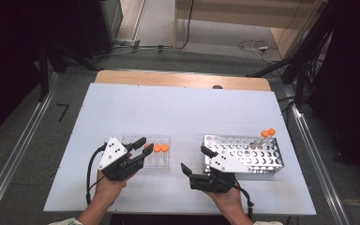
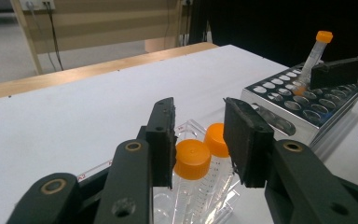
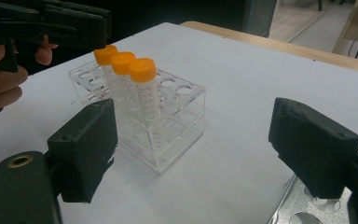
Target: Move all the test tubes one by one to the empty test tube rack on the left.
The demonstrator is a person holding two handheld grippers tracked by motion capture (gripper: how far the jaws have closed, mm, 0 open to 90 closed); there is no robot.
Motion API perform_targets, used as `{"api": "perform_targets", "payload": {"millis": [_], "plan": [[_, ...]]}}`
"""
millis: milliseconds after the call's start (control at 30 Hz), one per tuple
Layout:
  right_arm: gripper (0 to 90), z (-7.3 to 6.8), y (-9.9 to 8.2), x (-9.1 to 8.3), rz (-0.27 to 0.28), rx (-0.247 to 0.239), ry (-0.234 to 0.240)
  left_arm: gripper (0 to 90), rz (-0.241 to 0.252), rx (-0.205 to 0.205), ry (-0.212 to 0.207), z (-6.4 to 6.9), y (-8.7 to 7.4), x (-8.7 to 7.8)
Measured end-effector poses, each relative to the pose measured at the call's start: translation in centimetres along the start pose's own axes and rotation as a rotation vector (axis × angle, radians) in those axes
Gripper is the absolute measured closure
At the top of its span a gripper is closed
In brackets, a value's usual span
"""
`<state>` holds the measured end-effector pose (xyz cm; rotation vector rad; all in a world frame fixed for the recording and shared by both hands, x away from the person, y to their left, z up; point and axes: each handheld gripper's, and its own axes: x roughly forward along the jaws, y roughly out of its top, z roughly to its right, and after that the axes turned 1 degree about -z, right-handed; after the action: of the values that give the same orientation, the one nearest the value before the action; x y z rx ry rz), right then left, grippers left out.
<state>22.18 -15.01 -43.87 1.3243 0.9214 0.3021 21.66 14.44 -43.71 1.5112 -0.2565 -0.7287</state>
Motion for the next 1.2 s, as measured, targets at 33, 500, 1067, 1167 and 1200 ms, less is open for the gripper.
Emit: {"api": "perform_targets", "payload": {"millis": [33, 500, 1067, 1167, 1200], "plan": [[14.2, 0.0, 0.0, 0.0, 0.001, 0.001, -0.001, 59.9, 0.000, -0.005, -0.004, 0.0, 0.0, 0.0], [14.7, 2.0, 0.7, -2.0, 0.053, 0.036, -0.063, 33.0, 0.016, -0.042, 0.024, -0.3, 0.3, -0.4], [17.9, 9.8, -1.0, -7.0, 0.103, 0.109, -0.354, 27.3, 0.033, -0.053, 0.083, -0.7, 0.4, -0.8], [19.3, 11.0, -1.5, -7.8, 0.106, 0.134, -0.396, 27.2, 0.035, -0.054, 0.084, -0.6, 0.3, -0.7], [20.0, 11.4, -1.7, -8.0, 0.108, 0.140, -0.405, 27.3, 0.033, -0.051, 0.084, -0.6, 0.3, -0.7]]}}
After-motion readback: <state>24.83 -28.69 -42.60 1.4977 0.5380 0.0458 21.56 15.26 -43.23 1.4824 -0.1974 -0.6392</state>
